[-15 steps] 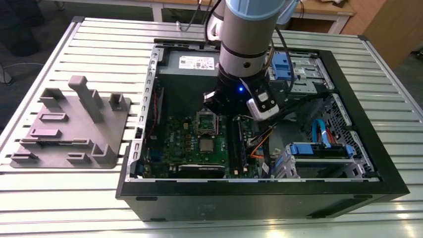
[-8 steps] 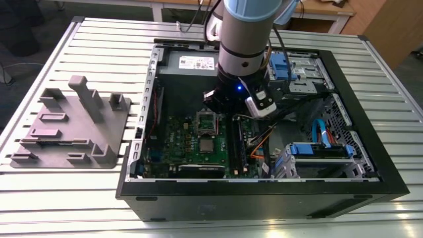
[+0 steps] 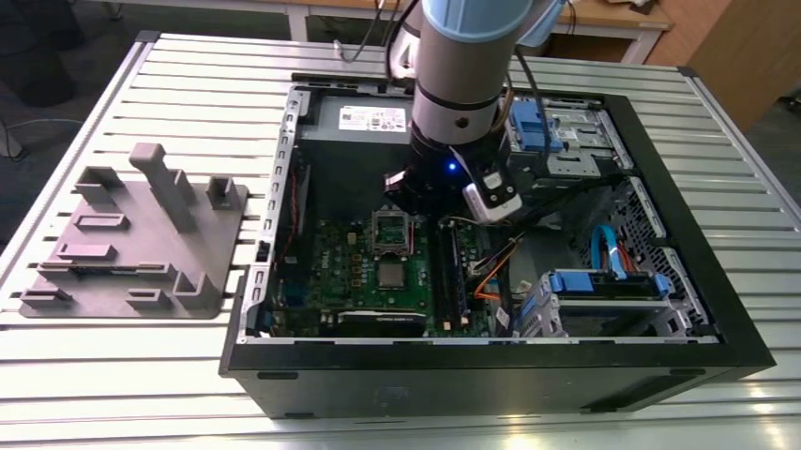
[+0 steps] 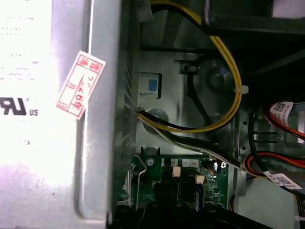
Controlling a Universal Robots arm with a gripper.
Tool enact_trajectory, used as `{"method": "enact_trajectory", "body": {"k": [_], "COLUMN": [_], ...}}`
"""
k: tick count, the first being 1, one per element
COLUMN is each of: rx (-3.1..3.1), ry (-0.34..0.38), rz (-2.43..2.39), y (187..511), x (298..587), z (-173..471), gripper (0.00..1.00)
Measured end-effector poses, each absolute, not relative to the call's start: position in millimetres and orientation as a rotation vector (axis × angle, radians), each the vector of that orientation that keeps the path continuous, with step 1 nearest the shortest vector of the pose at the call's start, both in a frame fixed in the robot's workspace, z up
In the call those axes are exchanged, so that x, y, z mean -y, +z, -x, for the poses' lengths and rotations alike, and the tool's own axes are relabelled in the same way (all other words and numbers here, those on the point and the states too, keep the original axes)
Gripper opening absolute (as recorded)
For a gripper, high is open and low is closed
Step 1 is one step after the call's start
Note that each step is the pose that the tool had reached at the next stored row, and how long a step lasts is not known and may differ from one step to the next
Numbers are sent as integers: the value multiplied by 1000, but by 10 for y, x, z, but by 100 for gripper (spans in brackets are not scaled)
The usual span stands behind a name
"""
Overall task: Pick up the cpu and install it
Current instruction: 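Close the cpu cover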
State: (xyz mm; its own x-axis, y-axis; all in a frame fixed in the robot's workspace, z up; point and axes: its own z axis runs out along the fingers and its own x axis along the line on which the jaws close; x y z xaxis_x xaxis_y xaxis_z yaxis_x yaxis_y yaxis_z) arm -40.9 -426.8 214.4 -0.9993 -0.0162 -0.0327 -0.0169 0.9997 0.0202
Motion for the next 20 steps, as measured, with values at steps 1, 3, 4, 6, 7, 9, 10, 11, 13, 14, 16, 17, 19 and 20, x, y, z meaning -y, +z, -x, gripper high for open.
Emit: {"method": "enact_trajectory", "body": {"k": [1, 3, 4, 6, 7, 9, 10, 11, 13, 14, 16, 17, 19, 20], "rx": [-3108, -3108, -3108, -3106, -3106, -3105, -3104, -3103, -3101, -3101, -3101, -3101, -3100, -3100], "ry": [31, 31, 31, 31, 32, 32, 33, 33, 34, 34, 34, 35, 37, 38], "rz": [26, 26, 27, 33, 41, 85, 112, 140, 177, 178, 178, 178, 178, 178], "y": [2140, 2125, 2117, 2106, 2100, 2093, 2089, 2085, 2081, 2077, 2072, 2069, 2062, 2059], "x": [4263, 4251, 4247, 4240, 4238, 4237, 4237, 4237, 4237, 4235, 4229, 4222, 4207, 4198], "z": [414, 416, 415, 415, 416, 416, 416, 416, 417, 418, 419, 420, 419, 419], "gripper": [11, 11, 11, 11, 11, 11, 11, 11, 11, 11, 11, 11, 11, 11]}}
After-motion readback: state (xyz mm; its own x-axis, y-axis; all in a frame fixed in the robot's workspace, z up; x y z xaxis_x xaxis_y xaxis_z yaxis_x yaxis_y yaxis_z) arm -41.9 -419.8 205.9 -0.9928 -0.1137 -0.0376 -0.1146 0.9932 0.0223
